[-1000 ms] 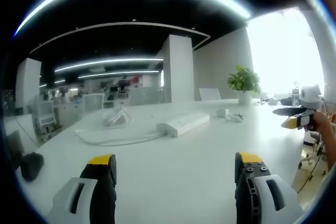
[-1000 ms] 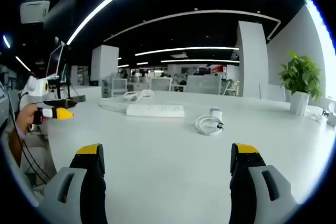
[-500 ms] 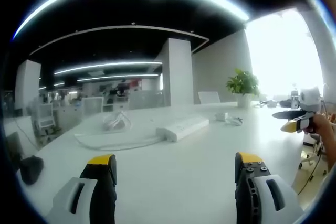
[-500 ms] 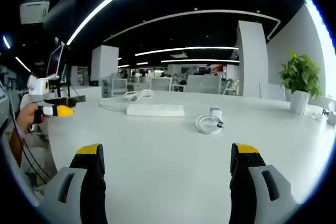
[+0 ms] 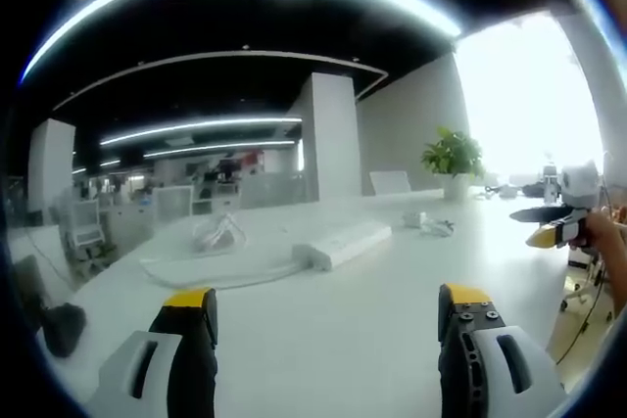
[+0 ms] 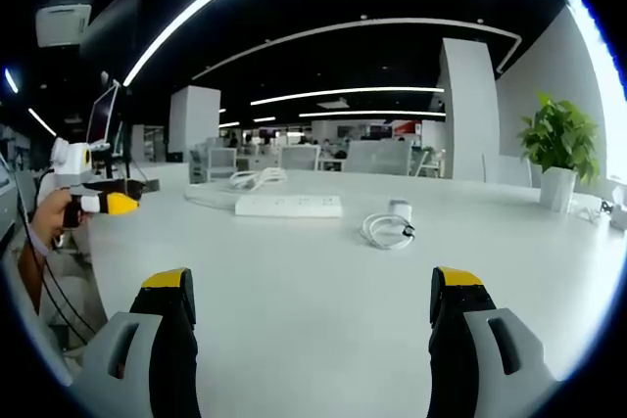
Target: Straighten the power strip on the desk, plug the charger into it
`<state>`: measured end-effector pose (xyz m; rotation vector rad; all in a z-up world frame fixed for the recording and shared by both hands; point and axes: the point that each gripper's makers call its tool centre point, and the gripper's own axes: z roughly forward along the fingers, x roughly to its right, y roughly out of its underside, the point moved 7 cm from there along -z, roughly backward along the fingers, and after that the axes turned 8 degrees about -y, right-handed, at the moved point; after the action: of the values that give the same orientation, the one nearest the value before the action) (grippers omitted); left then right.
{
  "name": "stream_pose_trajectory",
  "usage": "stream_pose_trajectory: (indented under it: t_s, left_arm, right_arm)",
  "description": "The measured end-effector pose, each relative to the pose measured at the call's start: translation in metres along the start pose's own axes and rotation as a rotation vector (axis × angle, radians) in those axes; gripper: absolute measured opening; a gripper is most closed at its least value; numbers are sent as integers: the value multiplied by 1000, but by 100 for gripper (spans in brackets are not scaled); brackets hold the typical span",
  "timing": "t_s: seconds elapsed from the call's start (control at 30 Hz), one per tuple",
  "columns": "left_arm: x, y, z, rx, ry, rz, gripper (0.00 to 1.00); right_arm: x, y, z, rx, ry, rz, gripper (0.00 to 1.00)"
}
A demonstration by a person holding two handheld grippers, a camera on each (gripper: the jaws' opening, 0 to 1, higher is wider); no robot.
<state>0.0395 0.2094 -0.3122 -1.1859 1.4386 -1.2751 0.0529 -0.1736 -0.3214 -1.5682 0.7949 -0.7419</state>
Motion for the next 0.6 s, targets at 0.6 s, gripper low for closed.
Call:
stream_pose_trajectory:
  t_s: [0.6]
  left_arm:
    - [4, -25, 12, -2, 2, 195, 98]
  right_arm:
    - [-1, 0, 1, 2, -4, -1, 99]
